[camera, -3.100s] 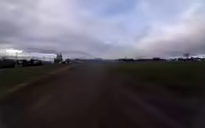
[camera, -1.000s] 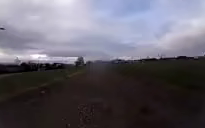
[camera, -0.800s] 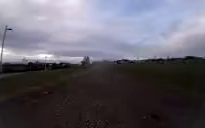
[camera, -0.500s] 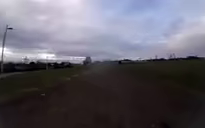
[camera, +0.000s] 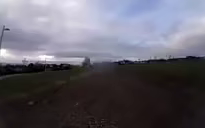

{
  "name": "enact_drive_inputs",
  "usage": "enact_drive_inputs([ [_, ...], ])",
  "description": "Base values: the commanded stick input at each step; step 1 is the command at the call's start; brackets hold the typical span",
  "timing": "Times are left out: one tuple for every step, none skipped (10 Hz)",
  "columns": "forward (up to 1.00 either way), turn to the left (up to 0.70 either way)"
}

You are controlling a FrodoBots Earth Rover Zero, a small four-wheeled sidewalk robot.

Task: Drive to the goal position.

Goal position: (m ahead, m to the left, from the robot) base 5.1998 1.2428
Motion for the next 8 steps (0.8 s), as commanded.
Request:
enact_drive_inputs([
  [0.85, -0.01],
  [0.85, -0.16],
  [0.85, -0.32],
  [0.85, 0.00],
  [0.85, 0.00],
  [0.85, 0.00],
  [0.85, 0.00],
  [0.85, -0.09],
])
